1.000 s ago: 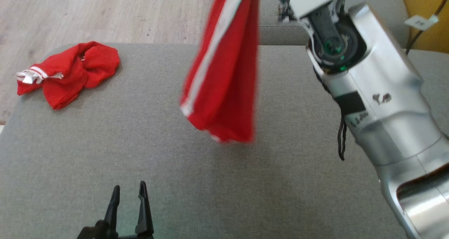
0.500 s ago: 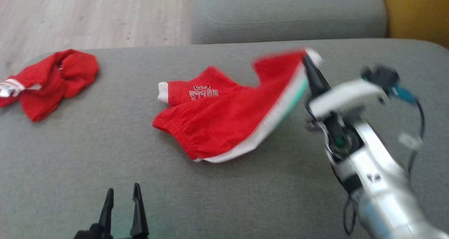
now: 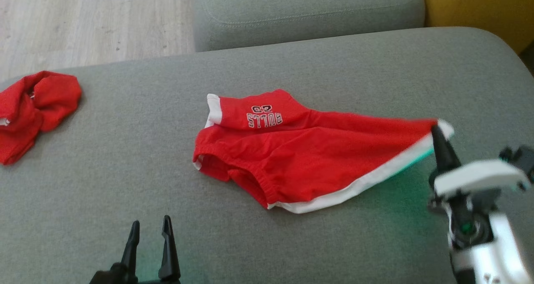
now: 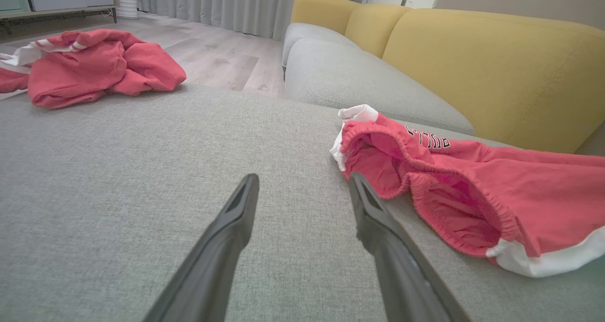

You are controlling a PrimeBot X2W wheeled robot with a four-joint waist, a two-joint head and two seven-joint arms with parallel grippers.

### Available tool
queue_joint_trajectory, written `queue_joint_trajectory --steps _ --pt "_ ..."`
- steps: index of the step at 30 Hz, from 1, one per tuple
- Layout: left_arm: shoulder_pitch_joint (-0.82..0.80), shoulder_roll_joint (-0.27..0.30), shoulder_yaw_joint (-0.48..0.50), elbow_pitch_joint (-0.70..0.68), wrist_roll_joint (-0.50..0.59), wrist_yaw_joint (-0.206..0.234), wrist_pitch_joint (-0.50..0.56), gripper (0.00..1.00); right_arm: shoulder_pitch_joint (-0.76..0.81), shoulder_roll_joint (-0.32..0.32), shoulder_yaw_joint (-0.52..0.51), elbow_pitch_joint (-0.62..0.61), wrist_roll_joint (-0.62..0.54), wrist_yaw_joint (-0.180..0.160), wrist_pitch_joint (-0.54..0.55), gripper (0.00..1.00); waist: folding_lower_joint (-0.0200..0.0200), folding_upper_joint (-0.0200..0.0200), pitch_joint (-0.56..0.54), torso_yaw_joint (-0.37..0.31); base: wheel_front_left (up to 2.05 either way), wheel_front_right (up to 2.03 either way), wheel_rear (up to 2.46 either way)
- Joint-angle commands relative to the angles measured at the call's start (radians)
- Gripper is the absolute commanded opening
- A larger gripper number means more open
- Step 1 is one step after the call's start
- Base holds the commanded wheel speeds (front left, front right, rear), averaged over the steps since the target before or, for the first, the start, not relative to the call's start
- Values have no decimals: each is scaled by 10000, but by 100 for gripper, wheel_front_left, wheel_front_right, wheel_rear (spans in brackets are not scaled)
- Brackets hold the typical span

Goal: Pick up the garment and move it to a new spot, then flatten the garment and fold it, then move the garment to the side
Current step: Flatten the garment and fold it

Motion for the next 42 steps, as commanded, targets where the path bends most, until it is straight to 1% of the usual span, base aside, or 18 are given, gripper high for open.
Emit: queue_joint_trajectory --steps 1,5,7,9,12,13,14,15,20,25,30,32,38,40,42 --pt "-482 -16 293 -226 -4 -23 -97 100 -171 107 145 -515 -367 79 6 0 -1 0 10 -25 0 0 0" --pt "-575 -16 241 -152 9 -69 -97 100 506 108 -195 -834 -2015 79 134 0 -1 0 77 -66 0 0 0" --pt "-633 -16 219 -124 17 -85 -97 100 686 108 -329 -857 -2600 79 195 2 -1 0 93 -58 0 0 0" --pt "-675 -16 210 -115 31 -95 -97 100 760 109 -452 -938 -3594 79 88 7 -1 0 121 -41 0 0 0" --pt "-695 -16 223 -103 56 -116 -97 100 757 109 -597 -937 -4509 79 31 13 -1 0 142 -10 0 0 0" --pt "-695 -16 234 -90 64 -127 -97 100 745 109 -586 -936 -4974 79 16 20 -1 0 146 -1 0 0 0" --pt "-694 -16 236 -77 74 -134 -97 100 732 109 -546 -928 -5410 79 25 37 -1 0 147 9 0 0 0" --pt "-700 -16 216 -55 93 -143 -97 100 711 109 -520 -892 -6037 79 25 100 -1 0 146 39 0 0 0" --pt "-720 -16 136 -28 91 -173 -97 100 749 110 -742 -806 -7461 79 -54 100 -1 0 124 164 0 0 0" --pt "-720 -16 51 -29 -10 -203 -97 100 915 110 -765 -1047 -9032 79 -197 100 -1 0 124 232 0 0 0" --pt "-698 -16 -30 -32 -57 -293 -97 100 1062 110 -903 -1554 -10070 79 -756 100 -1 0 116 203 0 0 0" --pt "-695 -16 -48 -52 -42 -327 -97 100 1109 110 -940 -1664 -10182 79 -930 100 -1 0 110 185 0 0 0" --pt "-672 -16 -93 -175 71 -437 -97 100 1619 110 -875 -1962 -10389 79 -2107 100 -1 0 77 20 0 0 0" --pt "-685 -16 -85 -189 75 -476 -97 100 1808 110 -601 -1900 -10516 79 -2639 100 -1 0 89 -38 0 0 0" --pt "-721 -16 -138 -179 53 -552 -97 100 1944 110 -349 -1704 -10276 79 -3160 100 -1 0 124 -105 0 0 0"
